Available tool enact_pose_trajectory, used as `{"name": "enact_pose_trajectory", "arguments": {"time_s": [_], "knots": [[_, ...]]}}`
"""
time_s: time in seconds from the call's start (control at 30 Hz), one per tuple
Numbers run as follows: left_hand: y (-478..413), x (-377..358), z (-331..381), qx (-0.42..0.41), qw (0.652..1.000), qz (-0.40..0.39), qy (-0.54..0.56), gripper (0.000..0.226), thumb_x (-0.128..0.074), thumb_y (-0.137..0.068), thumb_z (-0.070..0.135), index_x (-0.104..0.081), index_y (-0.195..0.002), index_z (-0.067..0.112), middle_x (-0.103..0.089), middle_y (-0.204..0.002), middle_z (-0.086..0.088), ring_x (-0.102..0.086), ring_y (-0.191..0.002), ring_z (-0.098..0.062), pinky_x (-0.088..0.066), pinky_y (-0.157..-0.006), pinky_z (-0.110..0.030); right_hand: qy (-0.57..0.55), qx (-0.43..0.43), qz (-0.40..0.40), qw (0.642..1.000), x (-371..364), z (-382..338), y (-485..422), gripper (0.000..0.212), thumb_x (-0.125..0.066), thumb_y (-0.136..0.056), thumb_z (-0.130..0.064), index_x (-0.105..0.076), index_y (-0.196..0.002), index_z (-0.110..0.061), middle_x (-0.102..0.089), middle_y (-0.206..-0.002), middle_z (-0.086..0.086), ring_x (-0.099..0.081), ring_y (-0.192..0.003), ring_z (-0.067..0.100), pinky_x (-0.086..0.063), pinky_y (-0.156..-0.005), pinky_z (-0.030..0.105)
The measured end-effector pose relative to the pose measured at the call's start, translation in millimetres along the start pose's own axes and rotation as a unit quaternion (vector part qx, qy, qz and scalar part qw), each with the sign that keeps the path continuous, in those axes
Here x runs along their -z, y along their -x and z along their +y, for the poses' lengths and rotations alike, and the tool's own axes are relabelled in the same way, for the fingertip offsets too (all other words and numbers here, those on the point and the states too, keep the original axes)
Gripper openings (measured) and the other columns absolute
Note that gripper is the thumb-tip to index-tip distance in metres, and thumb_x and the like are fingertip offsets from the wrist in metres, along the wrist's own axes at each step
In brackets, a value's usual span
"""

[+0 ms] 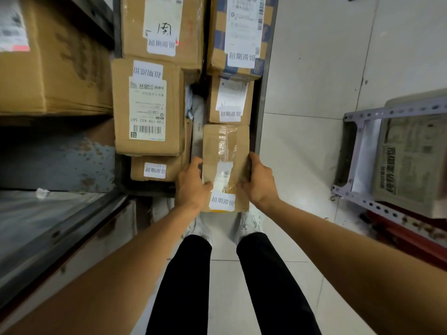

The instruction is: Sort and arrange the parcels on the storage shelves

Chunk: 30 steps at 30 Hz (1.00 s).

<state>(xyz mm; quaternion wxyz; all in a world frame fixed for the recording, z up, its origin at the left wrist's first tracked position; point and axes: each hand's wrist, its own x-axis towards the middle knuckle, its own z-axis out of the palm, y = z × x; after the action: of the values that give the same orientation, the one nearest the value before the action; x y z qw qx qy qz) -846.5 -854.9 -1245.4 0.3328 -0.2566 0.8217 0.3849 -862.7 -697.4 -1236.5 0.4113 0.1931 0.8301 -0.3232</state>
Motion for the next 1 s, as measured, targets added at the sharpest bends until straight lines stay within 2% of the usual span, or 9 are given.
{"name": "enact_pose_trajectory", "arguments": {"time_s": [0.13,0.23,0.3,0.43,0.57,0.63,0.83,0.93,1.0], "knots": [[-6.3,2.8,7.5,-0.003,0.999,0.003,0.035,0.038,-0.067,-0.075,-0.008,-0.055,-0.099,0.018,-0.062,-0.082,0.002,-0.066,-0.084,-0.024,-0.055,-0.073,-0.035,-0.007,-0.011,0.007,1.0,-0.7,-3.9,-11.5,0.045,-0.054,-0.088,-0.011,-0.039,-0.13,-0.015,-0.058,-0.117,0.01,-0.057,-0.102,0.032,-0.05,-0.09,0.043],[-13.9,5.0,16.1,-0.012,0.999,0.002,0.029,0.036,-0.066,-0.077,-0.01,-0.058,-0.104,0.013,-0.061,-0.08,0.001,-0.065,-0.081,-0.023,-0.054,-0.071,-0.034,-0.031,-0.042,0.021,0.998,1.1,-3.2,-23.5,0.02,-0.044,-0.093,-0.011,-0.045,-0.11,-0.02,-0.056,-0.101,0.0,-0.057,-0.095,0.028,-0.047,-0.078,0.036],[-21.1,6.0,20.8,-0.018,1.0,0.008,0.012,0.036,-0.065,-0.076,-0.01,-0.059,-0.107,0.008,-0.064,-0.085,-0.003,-0.064,-0.082,-0.023,-0.053,-0.072,-0.032,-0.039,-0.051,0.032,0.997,2.8,-3.9,-30.7,0.012,-0.042,-0.096,-0.015,-0.048,-0.101,-0.025,-0.055,-0.096,-0.003,-0.056,-0.091,0.025,-0.045,-0.079,0.036],[-34.6,1.9,24.7,0.011,0.999,-0.015,0.027,0.041,-0.067,-0.073,-0.013,-0.057,-0.108,0.007,-0.066,-0.096,-0.011,-0.064,-0.089,-0.025,-0.056,-0.074,-0.034,-0.042,-0.046,0.035,0.997,4.9,-11.3,-40.8,0.025,-0.051,-0.09,-0.014,-0.046,-0.114,-0.018,-0.053,-0.109,0.007,-0.052,-0.096,0.03,-0.046,-0.083,0.038],[-37.9,-7.3,15.0,0.021,0.999,-0.014,0.032,0.051,-0.071,-0.066,-0.011,-0.052,-0.107,0.013,-0.065,-0.1,-0.01,-0.063,-0.094,-0.028,-0.057,-0.075,-0.039,0.051,-0.026,0.034,0.998,-6.6,-10.8,-39.9,0.033,-0.057,-0.089,-0.01,-0.039,-0.117,-0.008,-0.056,-0.114,0.016,-0.056,-0.099,0.036,-0.049,-0.089,0.047],[-38.9,-5.8,12.5,0.02,0.999,-0.024,0.026,0.055,-0.071,-0.066,-0.01,-0.051,-0.111,0.012,-0.064,-0.102,-0.011,-0.063,-0.096,-0.029,-0.056,-0.078,-0.043,0.097,-0.008,0.037,0.995,-9.4,-12.0,-40.1,0.041,-0.06,-0.089,-0.009,-0.038,-0.123,-0.003,-0.055,-0.119,0.019,-0.057,-0.105,0.039,-0.049,-0.089,0.046],[-30.8,21.7,34.0,0.002,0.995,-0.082,-0.051,0.058,-0.069,-0.076,-0.008,-0.049,-0.128,0.007,-0.058,-0.11,-0.008,-0.055,-0.097,-0.02,-0.051,-0.074,-0.031,0.191,0.016,0.031,0.981,14.2,-34.8,-30.2,0.046,-0.062,-0.085,-0.001,-0.038,-0.125,-0.002,-0.05,-0.123,0.018,-0.057,-0.107,0.037,-0.046,-0.082,0.038],[-20.6,43.4,58.8,-0.027,0.989,-0.089,-0.115,0.064,-0.074,-0.076,0.0,-0.046,-0.133,0.007,-0.055,-0.121,-0.012,-0.053,-0.11,-0.024,-0.042,-0.081,-0.027,0.238,0.043,0.007,0.97,36.8,-54.1,-17.0,0.048,-0.067,-0.085,-0.014,-0.041,-0.125,-0.006,-0.052,-0.121,0.014,-0.056,-0.107,0.034,-0.043,-0.076,0.036],[-8.0,61.9,81.7,-0.046,0.985,-0.094,-0.135,0.073,-0.077,-0.075,0.005,-0.042,-0.139,0.01,-0.053,-0.129,-0.011,-0.052,-0.116,-0.026,-0.043,-0.088,-0.029,0.267,0.07,-0.022,0.961,59.2,-72.5,-1.4,0.059,-0.073,-0.082,-0.027,-0.042,-0.128,-0.008,-0.052,-0.123,0.012,-0.054,-0.11,0.031,-0.047,-0.082,0.037]]}}
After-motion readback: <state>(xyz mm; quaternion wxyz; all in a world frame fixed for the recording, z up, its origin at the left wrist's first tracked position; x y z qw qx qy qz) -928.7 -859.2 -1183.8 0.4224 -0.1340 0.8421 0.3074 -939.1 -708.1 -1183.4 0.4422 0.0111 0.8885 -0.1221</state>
